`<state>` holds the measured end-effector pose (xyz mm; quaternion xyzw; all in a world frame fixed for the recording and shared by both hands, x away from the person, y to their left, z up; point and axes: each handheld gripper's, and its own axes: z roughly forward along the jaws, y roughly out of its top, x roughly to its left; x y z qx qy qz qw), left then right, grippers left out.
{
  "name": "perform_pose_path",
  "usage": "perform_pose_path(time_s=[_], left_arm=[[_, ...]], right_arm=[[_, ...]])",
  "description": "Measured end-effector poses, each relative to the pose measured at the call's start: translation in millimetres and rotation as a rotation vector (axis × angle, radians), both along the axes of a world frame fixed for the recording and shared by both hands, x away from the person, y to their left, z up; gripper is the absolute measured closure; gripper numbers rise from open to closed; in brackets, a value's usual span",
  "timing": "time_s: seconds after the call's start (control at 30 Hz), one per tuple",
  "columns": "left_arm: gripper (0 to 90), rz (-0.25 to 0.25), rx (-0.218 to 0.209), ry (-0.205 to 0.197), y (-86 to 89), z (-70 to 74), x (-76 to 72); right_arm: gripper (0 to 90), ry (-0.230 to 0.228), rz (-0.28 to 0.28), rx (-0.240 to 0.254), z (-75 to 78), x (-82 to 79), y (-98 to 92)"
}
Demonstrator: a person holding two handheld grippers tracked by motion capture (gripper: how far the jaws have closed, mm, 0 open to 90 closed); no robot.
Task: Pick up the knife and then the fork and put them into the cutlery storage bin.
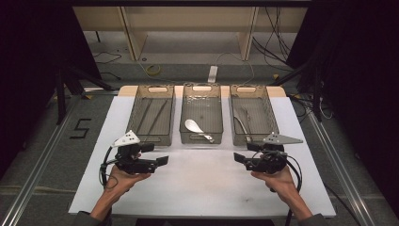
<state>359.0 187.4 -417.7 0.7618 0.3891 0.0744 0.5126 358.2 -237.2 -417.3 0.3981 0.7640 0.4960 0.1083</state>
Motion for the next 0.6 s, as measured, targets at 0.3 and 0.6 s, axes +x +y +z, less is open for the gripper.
perform_pose_path(time_s=[0.3,0.6], left_arm=[[15.6,-0.013,-0.006,0.004,-0.2,0.1,-1.8],[15.6,-0.012,-0.01,0.005,1.6,-0.2,-4.5]], right_arm=[[20.9,-0.033,0.008,0.015,-7.7,-19.2,0.6],[19.2,-0.051,-0.004,0.014,-12.2,-27.6,-2.6]])
